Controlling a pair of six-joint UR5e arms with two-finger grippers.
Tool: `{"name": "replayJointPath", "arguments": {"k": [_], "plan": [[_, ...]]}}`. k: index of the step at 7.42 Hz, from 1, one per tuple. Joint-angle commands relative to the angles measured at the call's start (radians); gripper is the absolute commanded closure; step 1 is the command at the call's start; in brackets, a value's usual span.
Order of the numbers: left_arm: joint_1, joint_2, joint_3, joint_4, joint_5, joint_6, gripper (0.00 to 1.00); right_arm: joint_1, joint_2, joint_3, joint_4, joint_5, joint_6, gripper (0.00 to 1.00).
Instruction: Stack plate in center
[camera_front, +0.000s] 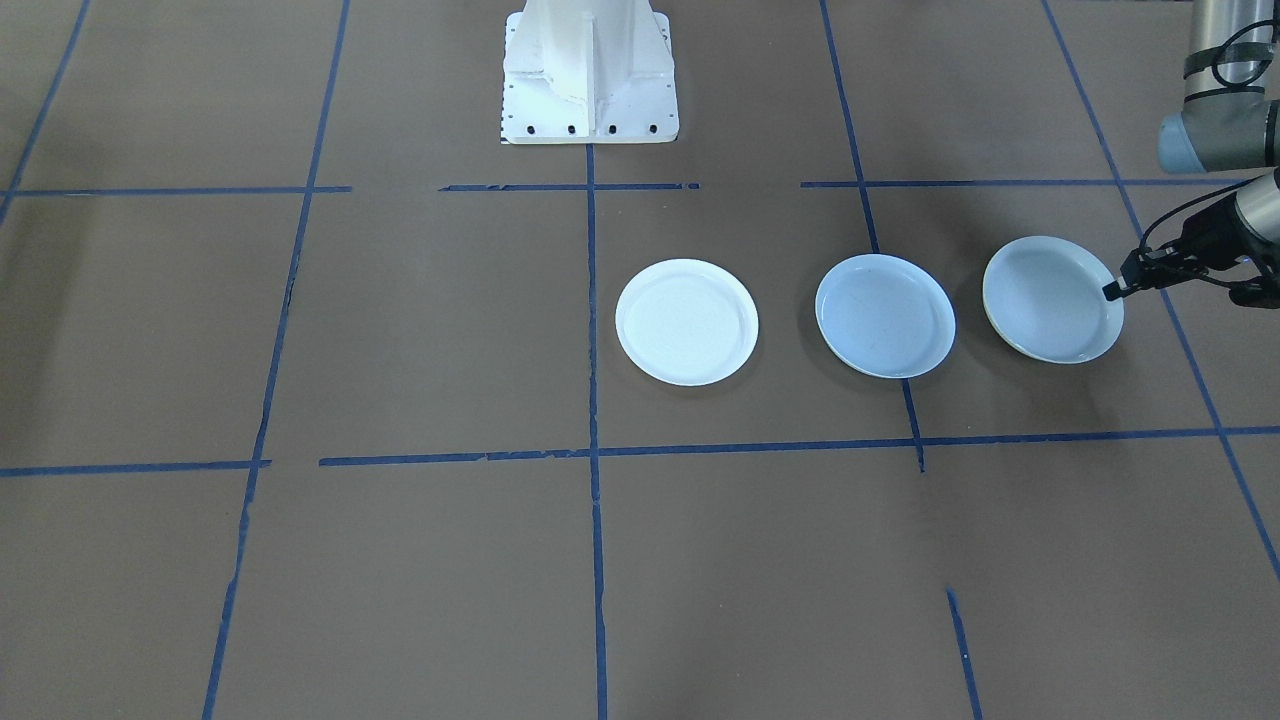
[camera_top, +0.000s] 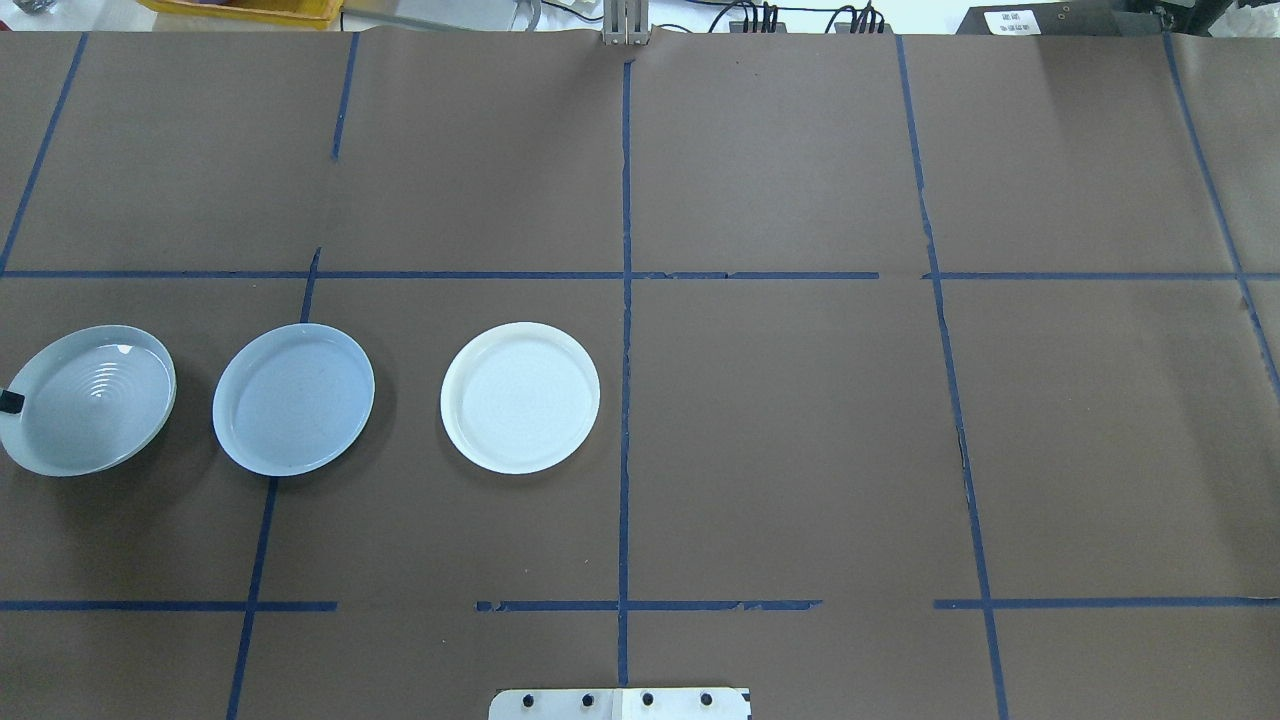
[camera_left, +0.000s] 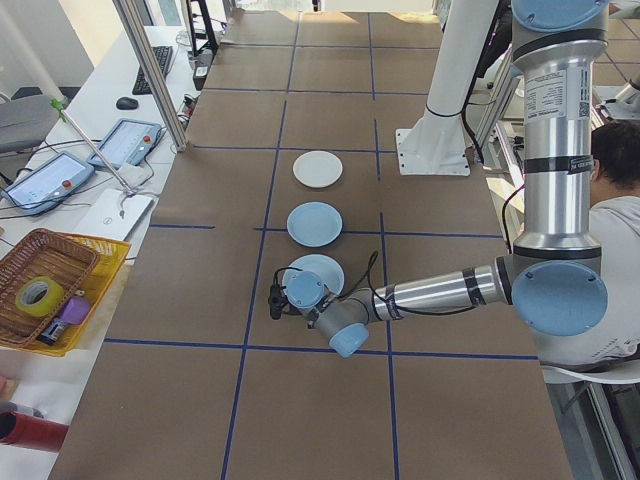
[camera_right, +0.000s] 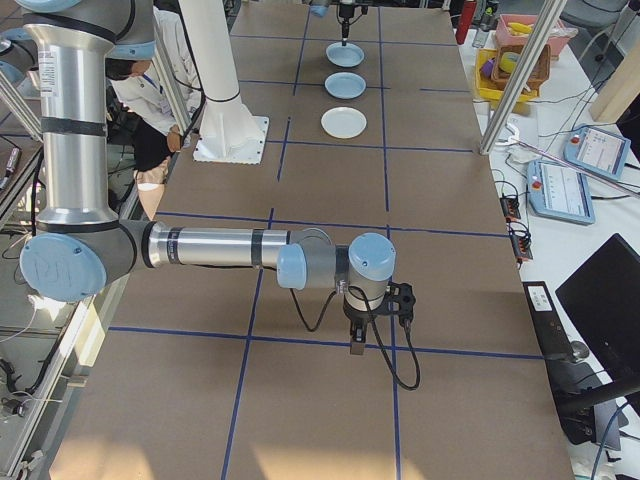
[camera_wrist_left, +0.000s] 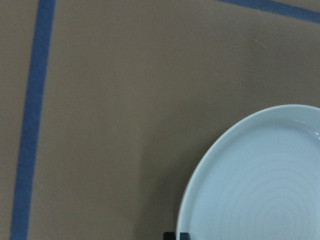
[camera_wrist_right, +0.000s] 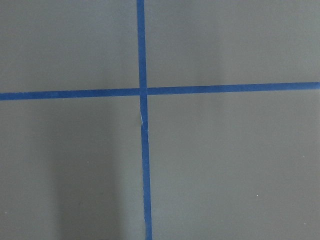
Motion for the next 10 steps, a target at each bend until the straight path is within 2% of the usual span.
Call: {"name": "replayJointPath", "arguments": {"k": [1, 2, 4, 5, 6, 7, 8, 10], "plan": [[-0.052, 0.008, -0.115, 0.007, -0.032, -0.116, 1.00, 0.000, 0.000, 0.000, 0.000, 0.002, 0.000, 0.00], [-0.044, -0.005, -0.180, 0.004, 0.035, -0.274, 1.00, 0.000, 0.000, 0.000, 0.000, 0.000, 0.000, 0.00], [0.085, -0.002, -0.254, 0.000, 0.196, -0.454, 1.00, 0.000, 0.000, 0.000, 0.000, 0.002, 0.000, 0.00], [0.166, -0.003, -0.287, -0.001, 0.235, -0.514, 1.00, 0.000, 0.000, 0.000, 0.000, 0.002, 0.000, 0.00], [0.216, -0.006, -0.303, -0.001, 0.249, -0.571, 1.00, 0.000, 0.000, 0.000, 0.000, 0.002, 0.000, 0.00], [0.283, -0.009, -0.317, -0.003, 0.311, -0.621, 1.00, 0.000, 0.000, 0.000, 0.000, 0.002, 0.000, 0.00], [0.322, -0.009, -0.317, -0.004, 0.341, -0.639, 1.00, 0.000, 0.000, 0.000, 0.002, 0.000, 0.000, 0.00], [0.353, -0.020, -0.317, -0.006, 0.353, -0.642, 1.00, 0.000, 0.000, 0.000, 0.000, 0.000, 0.000, 0.00]]}}
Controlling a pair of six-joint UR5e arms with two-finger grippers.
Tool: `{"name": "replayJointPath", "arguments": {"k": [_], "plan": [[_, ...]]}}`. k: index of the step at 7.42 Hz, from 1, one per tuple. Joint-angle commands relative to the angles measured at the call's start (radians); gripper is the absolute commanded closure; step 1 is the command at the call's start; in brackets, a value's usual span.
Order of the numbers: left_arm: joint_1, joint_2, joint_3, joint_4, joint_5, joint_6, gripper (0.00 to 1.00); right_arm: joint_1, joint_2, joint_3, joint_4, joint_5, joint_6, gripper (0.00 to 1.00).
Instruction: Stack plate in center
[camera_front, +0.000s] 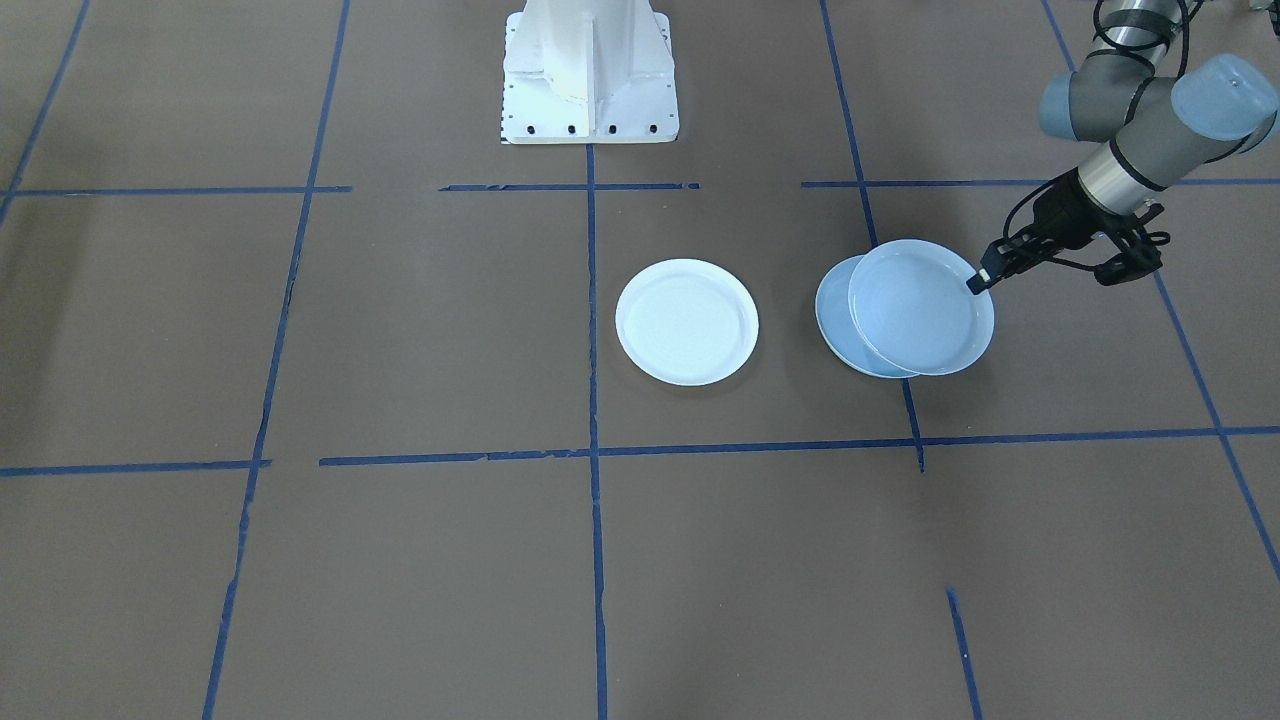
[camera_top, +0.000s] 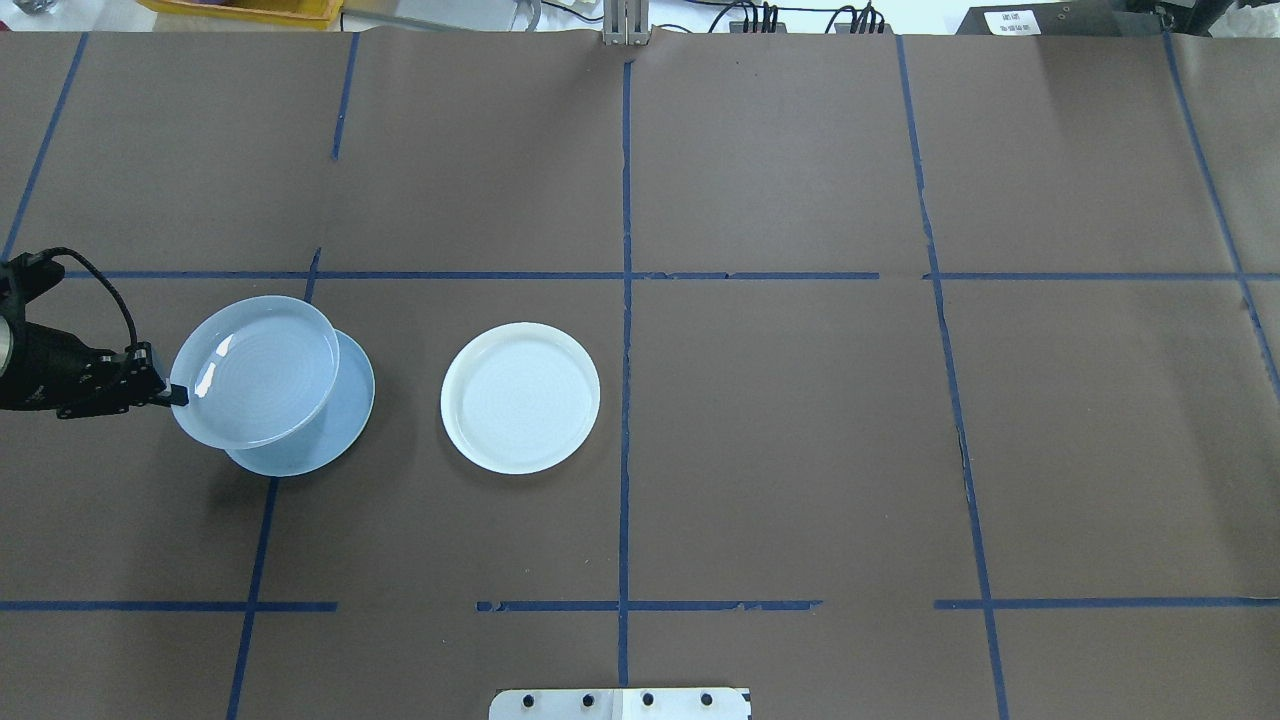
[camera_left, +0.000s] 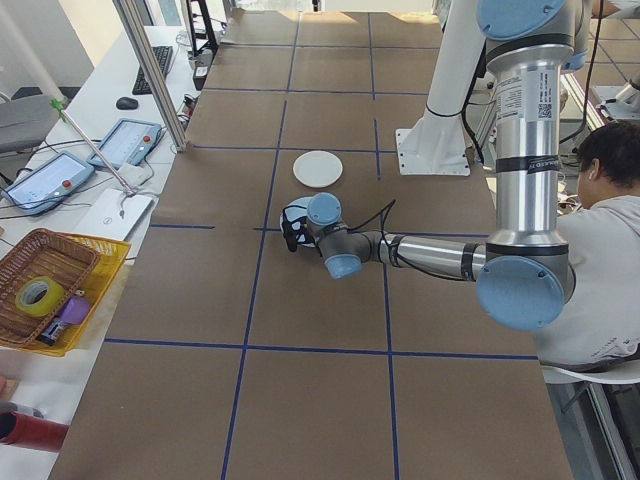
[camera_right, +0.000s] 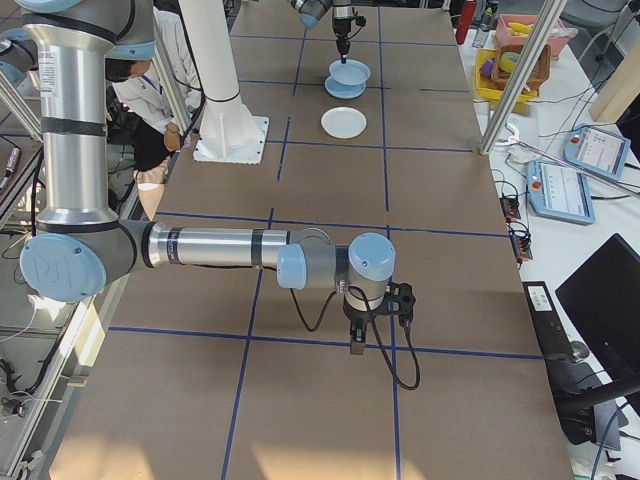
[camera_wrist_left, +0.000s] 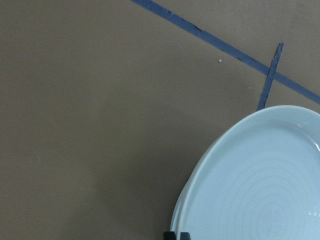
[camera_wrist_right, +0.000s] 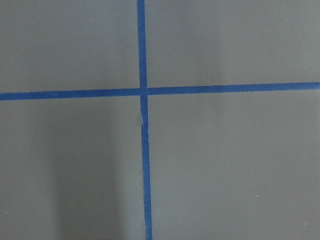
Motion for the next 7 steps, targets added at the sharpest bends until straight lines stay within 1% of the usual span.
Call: {"name": "replayJointPath", "arguments": {"k": [1, 2, 3, 4, 5, 6, 7], "plan": [[0.030, -0.016, -0.001, 0.001, 0.012, -0.005, 0.01, 0.000, 0.000, 0.000, 0.000, 0.001, 0.000, 0.00], [0.030, -0.036, -0.003, -0.002, -0.004, -0.009, 0.00, 0.000, 0.000, 0.000, 0.000, 0.000, 0.000, 0.00], [0.030, -0.048, -0.048, 0.013, -0.040, -0.020, 0.00, 0.000, 0.000, 0.000, 0.000, 0.001, 0.000, 0.00], [0.030, -0.051, -0.100, 0.031, -0.058, -0.041, 0.00, 0.000, 0.000, 0.000, 0.000, 0.000, 0.000, 0.00], [0.031, -0.118, -0.149, 0.107, -0.037, -0.146, 0.00, 0.000, 0.000, 0.000, 0.001, 0.001, 0.000, 0.00], [0.084, -0.208, -0.157, 0.220, 0.051, -0.191, 0.00, 0.000, 0.000, 0.000, 0.000, 0.001, 0.000, 0.00], [0.143, -0.276, -0.157, 0.314, 0.164, -0.218, 0.00, 0.000, 0.000, 0.000, 0.000, 0.001, 0.000, 0.00]]}}
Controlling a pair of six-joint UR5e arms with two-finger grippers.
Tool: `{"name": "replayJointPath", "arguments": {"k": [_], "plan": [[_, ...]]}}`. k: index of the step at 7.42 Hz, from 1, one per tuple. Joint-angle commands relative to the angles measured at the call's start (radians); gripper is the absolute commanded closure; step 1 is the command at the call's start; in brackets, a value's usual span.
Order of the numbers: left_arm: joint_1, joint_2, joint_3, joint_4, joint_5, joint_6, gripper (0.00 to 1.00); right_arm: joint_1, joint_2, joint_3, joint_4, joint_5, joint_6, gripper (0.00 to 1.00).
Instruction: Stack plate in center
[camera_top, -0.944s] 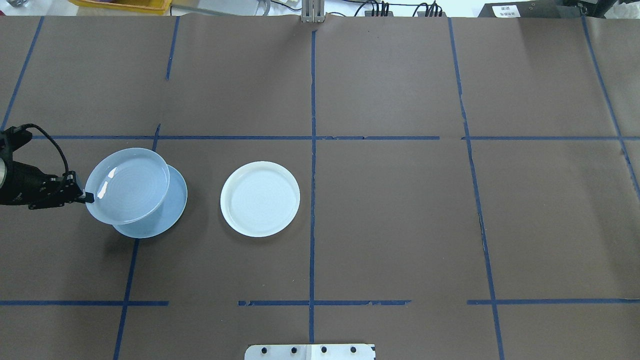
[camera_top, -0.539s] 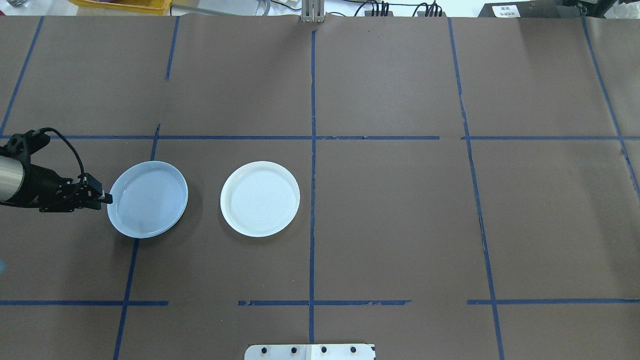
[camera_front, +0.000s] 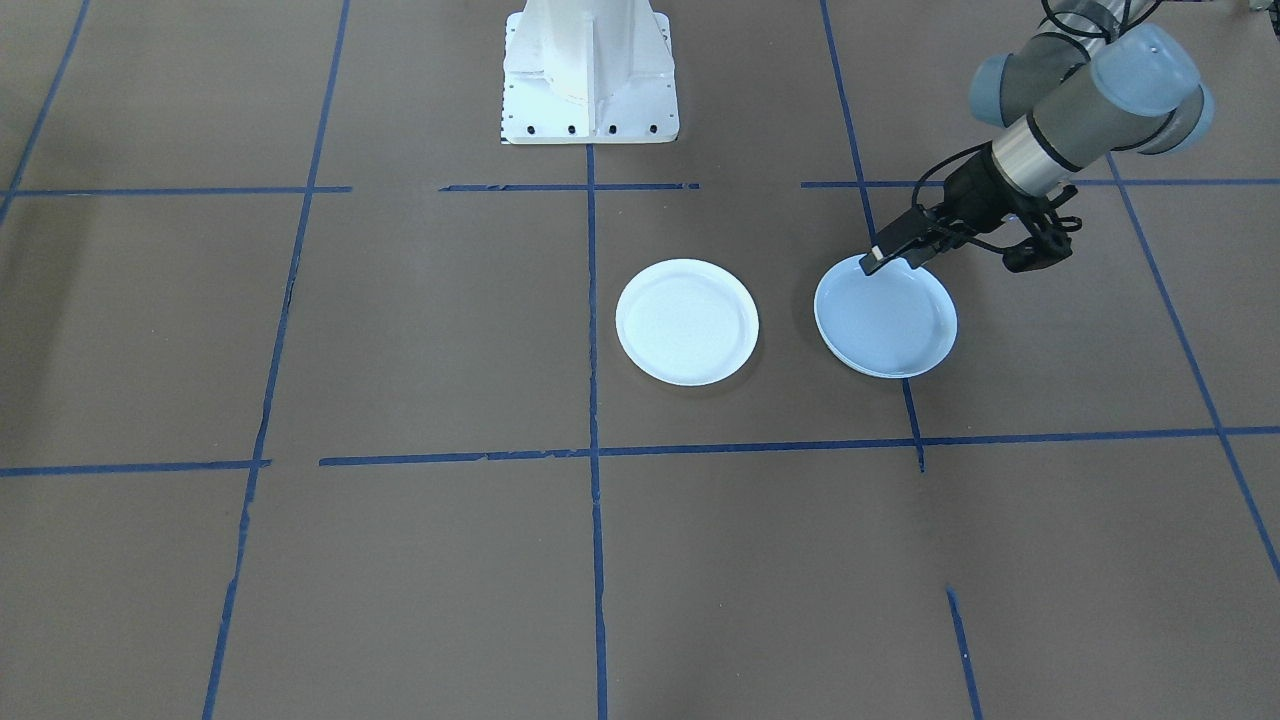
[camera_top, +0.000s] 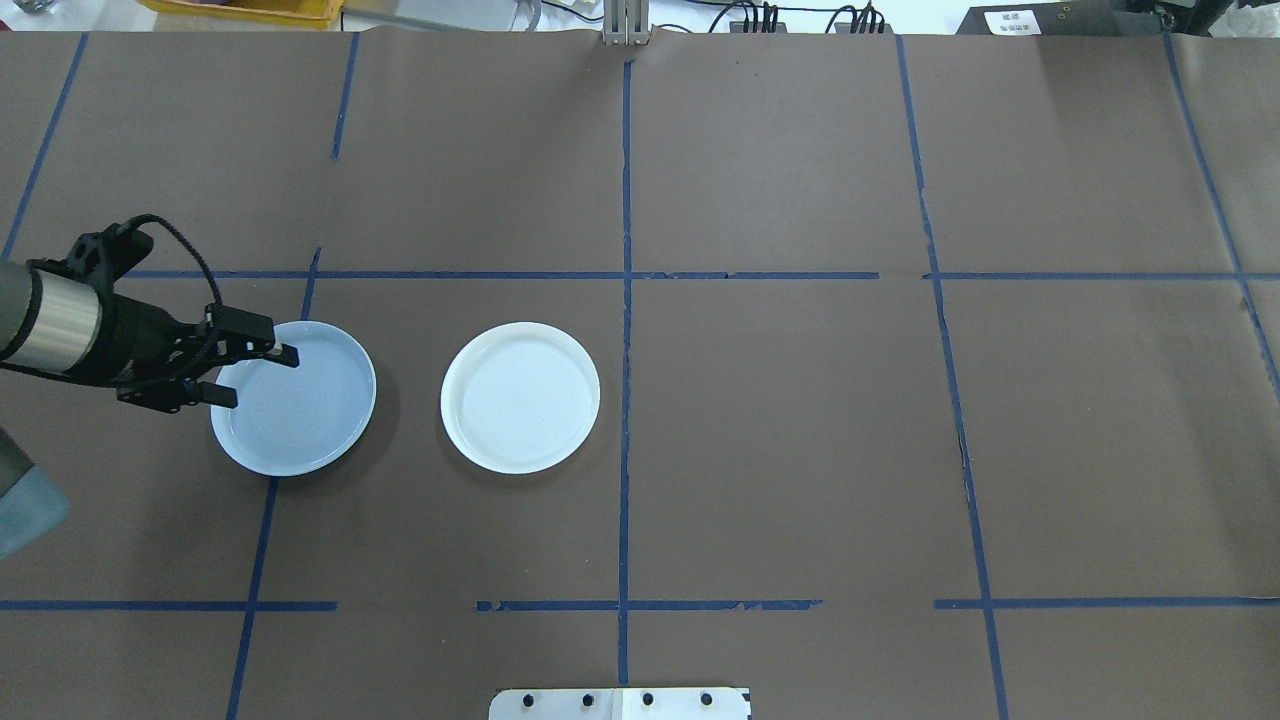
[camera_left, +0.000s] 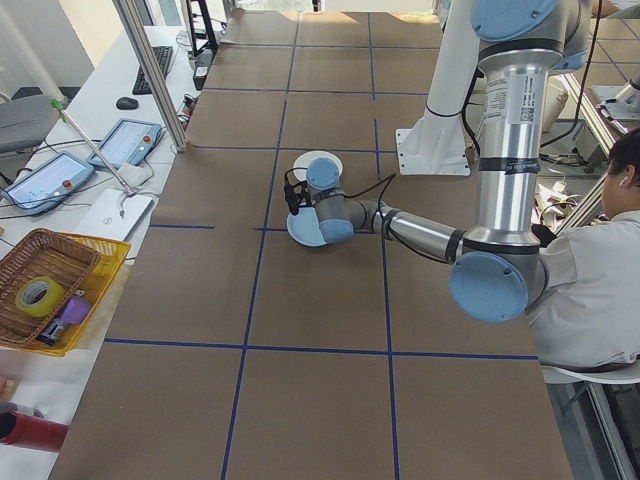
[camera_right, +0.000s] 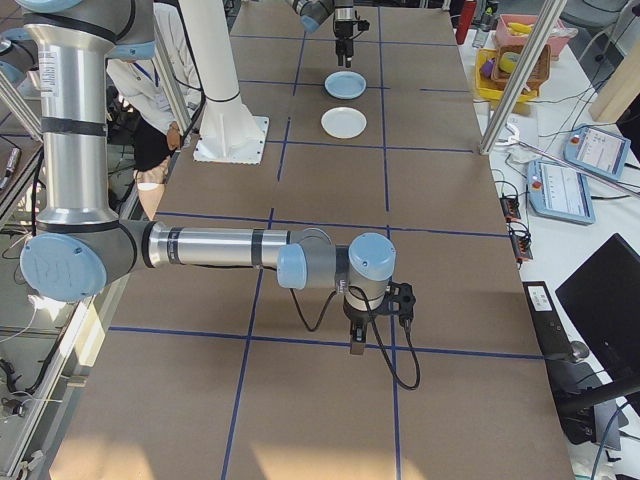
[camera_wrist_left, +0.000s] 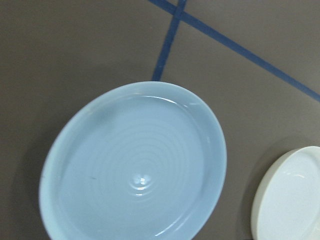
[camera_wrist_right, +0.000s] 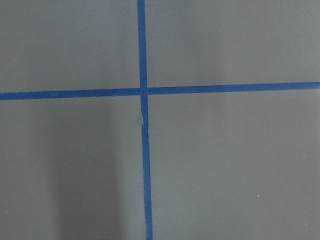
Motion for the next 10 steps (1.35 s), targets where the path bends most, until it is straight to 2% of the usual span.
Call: {"name": "replayJointPath", "arguments": {"k": [1, 2, 3, 4, 5, 6, 7, 9, 10], "plan": [[0.127, -0.121, -0.011, 0.195, 0.204, -0.114, 0.00, 0.000, 0.000, 0.000, 0.000, 0.000, 0.000, 0.00], [0.179, -0.143, -0.008, 0.229, 0.280, -0.143, 0.00, 0.000, 0.000, 0.000, 0.000, 0.000, 0.000, 0.00], [0.231, -0.167, 0.012, 0.238, 0.321, -0.177, 0.00, 0.002, 0.000, 0.000, 0.000, 0.000, 0.000, 0.00], [0.273, -0.178, 0.027, 0.240, 0.323, -0.203, 0.00, 0.000, 0.000, 0.000, 0.000, -0.001, 0.000, 0.00], [0.294, -0.186, 0.052, 0.240, 0.348, -0.210, 0.00, 0.000, 0.000, 0.000, 0.000, 0.000, 0.000, 0.00], [0.298, -0.198, 0.063, 0.240, 0.355, -0.210, 0.09, 0.000, 0.000, 0.000, 0.000, -0.001, 0.000, 0.00], [0.299, -0.201, 0.063, 0.240, 0.353, -0.204, 0.30, 0.000, 0.000, 0.000, 0.000, 0.000, 0.000, 0.00], [0.299, -0.201, 0.069, 0.240, 0.350, -0.196, 0.47, 0.000, 0.000, 0.000, 0.000, 0.000, 0.000, 0.00], [0.299, -0.206, 0.083, 0.238, 0.349, -0.194, 0.47, 0.000, 0.000, 0.000, 0.000, -0.001, 0.000, 0.00]]}}
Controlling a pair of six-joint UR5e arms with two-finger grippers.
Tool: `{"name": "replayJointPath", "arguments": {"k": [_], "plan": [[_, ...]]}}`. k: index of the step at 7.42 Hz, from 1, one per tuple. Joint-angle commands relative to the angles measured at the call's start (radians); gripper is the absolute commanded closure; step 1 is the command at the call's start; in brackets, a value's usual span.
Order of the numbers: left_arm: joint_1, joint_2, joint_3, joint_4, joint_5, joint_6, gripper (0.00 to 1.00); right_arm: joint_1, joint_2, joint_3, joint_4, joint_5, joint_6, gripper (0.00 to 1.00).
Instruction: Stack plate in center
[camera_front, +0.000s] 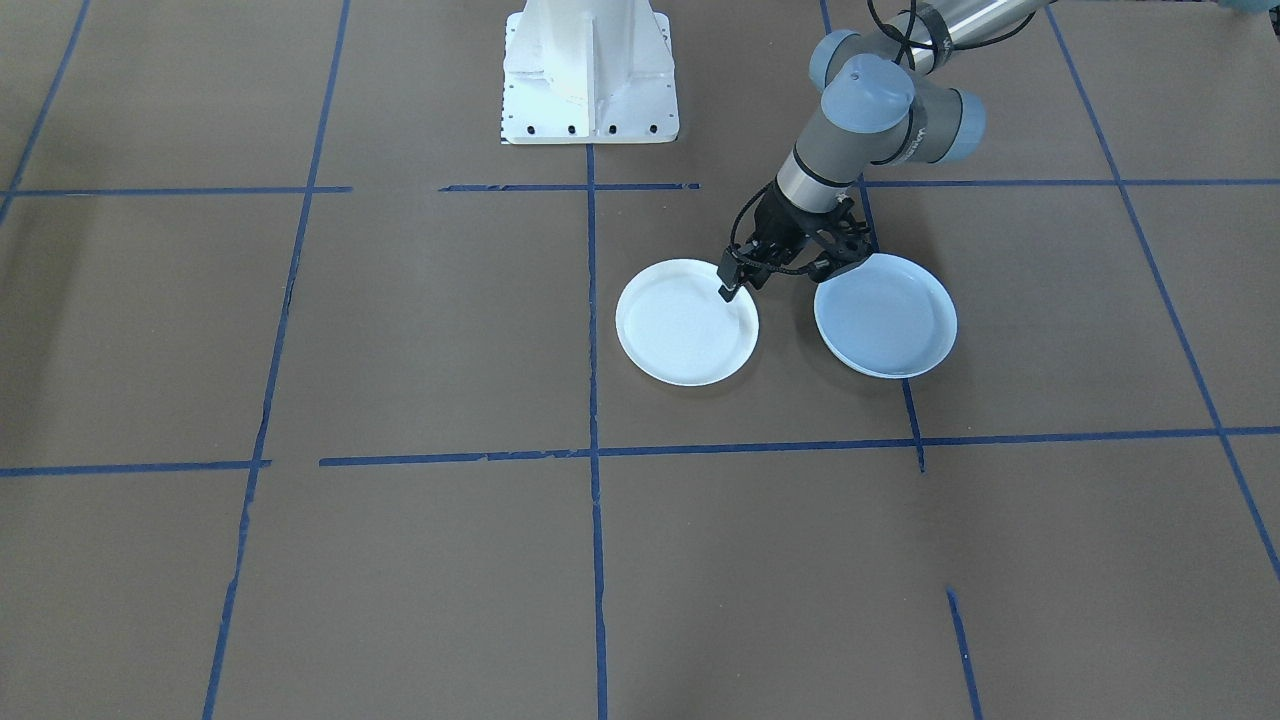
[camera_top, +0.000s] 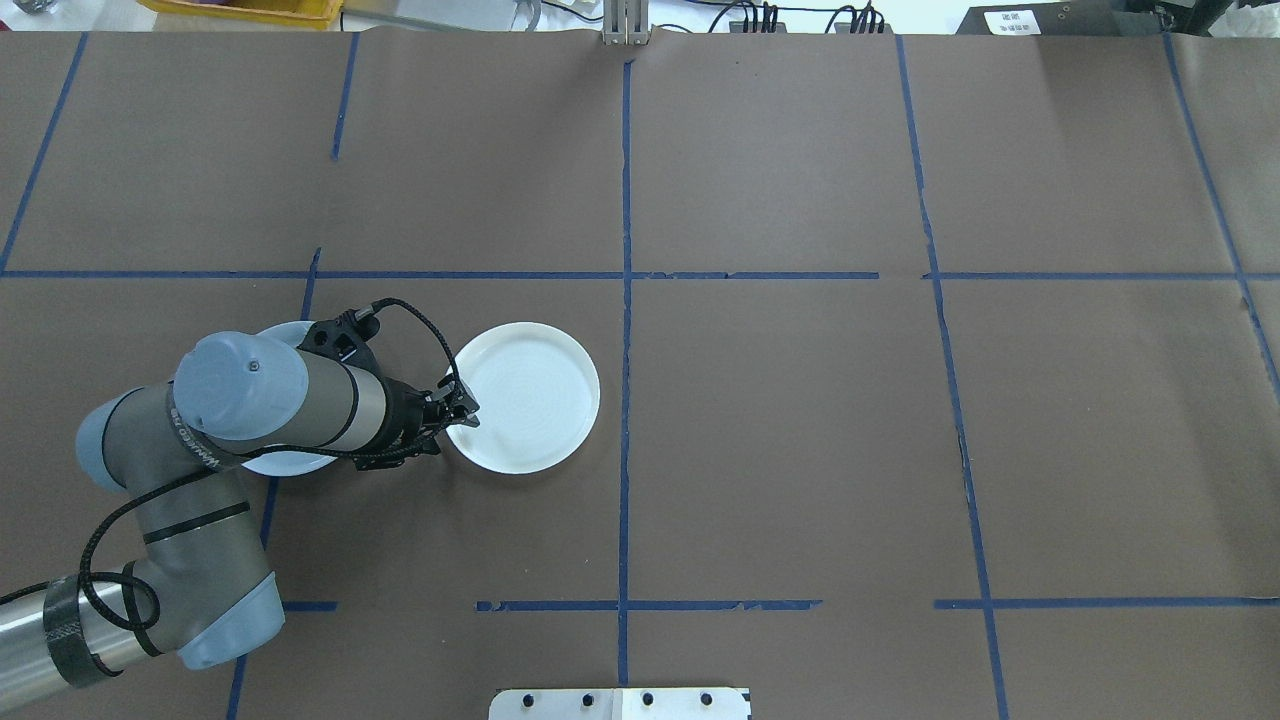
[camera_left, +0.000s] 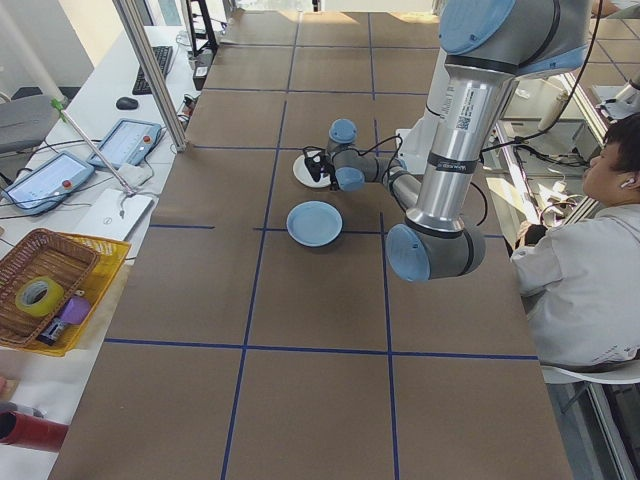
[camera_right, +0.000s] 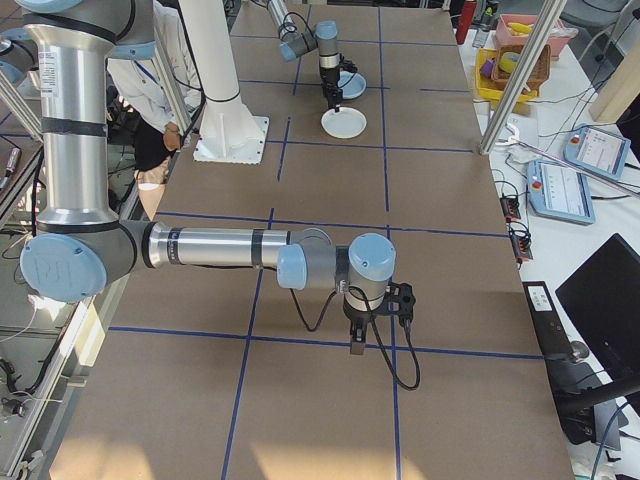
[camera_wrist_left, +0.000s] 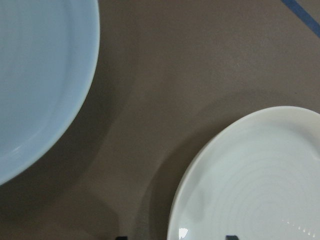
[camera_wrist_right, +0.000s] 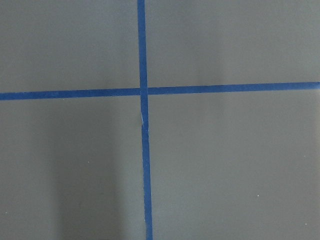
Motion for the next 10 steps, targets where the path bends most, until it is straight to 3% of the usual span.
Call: {"name": "replayJointPath", "arguments": {"k": [1, 2, 3, 4, 6, 8, 10], "plan": [[0.001, -0.007, 0.018, -0.001, -0.004, 0.005, 0.48, 0.000, 0.000, 0.000, 0.000, 0.000, 0.000, 0.00], [0.001, -0.007, 0.015, -0.001, -0.008, 0.005, 0.71, 0.001, 0.000, 0.000, 0.000, -0.001, 0.000, 0.00], [0.001, -0.012, 0.013, -0.001, -0.075, 0.005, 1.00, 0.000, 0.000, 0.000, 0.000, -0.001, 0.000, 0.00], [-0.001, -0.009, 0.010, -0.004, -0.124, 0.006, 1.00, 0.000, 0.000, 0.000, 0.002, 0.000, 0.000, 0.00], [-0.041, -0.007, -0.049, -0.015, -0.142, 0.064, 1.00, 0.000, 0.000, 0.000, 0.000, 0.000, 0.000, 0.00], [-0.224, 0.057, -0.116, -0.017, -0.320, 0.240, 1.00, 0.000, 0.000, 0.000, 0.000, -0.001, 0.000, 0.00], [-0.344, 0.181, -0.128, -0.029, -0.411, 0.456, 1.00, 0.000, 0.000, 0.000, 0.000, 0.000, -0.002, 0.00]]}}
